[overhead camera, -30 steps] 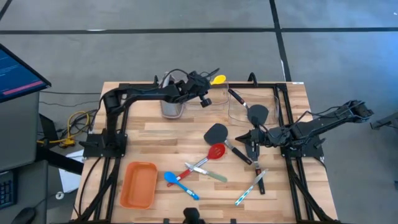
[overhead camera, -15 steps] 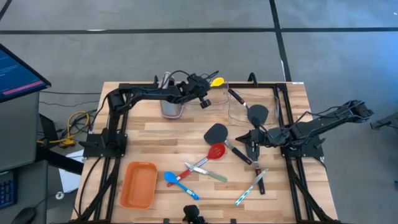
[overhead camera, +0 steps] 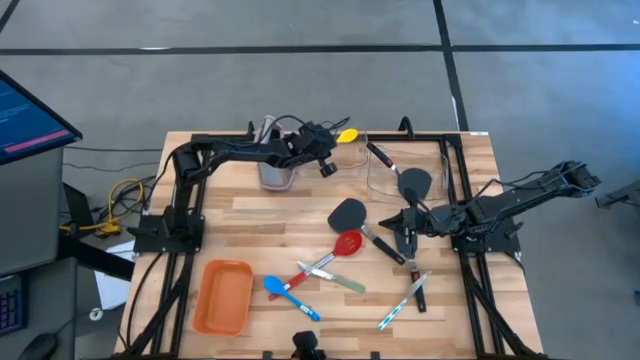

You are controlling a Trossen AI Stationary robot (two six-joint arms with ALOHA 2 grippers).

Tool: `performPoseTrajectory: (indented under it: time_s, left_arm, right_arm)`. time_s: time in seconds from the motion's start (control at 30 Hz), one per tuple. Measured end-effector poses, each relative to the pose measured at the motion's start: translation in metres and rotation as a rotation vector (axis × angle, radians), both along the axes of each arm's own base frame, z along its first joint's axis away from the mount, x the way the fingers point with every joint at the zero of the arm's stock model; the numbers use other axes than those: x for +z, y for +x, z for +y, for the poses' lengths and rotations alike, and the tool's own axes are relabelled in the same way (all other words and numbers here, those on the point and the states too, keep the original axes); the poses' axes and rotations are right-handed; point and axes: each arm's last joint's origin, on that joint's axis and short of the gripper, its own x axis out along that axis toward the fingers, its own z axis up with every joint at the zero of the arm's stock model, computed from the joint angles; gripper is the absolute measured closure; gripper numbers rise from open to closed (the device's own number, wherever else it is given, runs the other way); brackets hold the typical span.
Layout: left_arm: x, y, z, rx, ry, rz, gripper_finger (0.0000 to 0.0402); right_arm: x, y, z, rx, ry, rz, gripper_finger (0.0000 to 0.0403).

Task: Pick & Place Kitchen Items
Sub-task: Put the yellow serving spoon into the left transparent bin

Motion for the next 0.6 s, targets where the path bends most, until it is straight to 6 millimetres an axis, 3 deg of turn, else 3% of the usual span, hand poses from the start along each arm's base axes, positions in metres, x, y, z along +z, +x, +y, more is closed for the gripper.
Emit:
performPoseTrajectory:
  time_s: [0.33,0.6]
  left_arm:
    - [-0.007,-0.004,-0.001,-0.020,-0.050,-0.008,0.0394]
    - [-0.014,-0.013,0.010,-0.026,-0.244,-0.116,0.0392]
  right_arm:
    - [0.000,0.000,0.000,0.000,0.000,0.000,0.0401]
    - [0.000,0.000,0.000,0.000,0.000,0.000,0.0401]
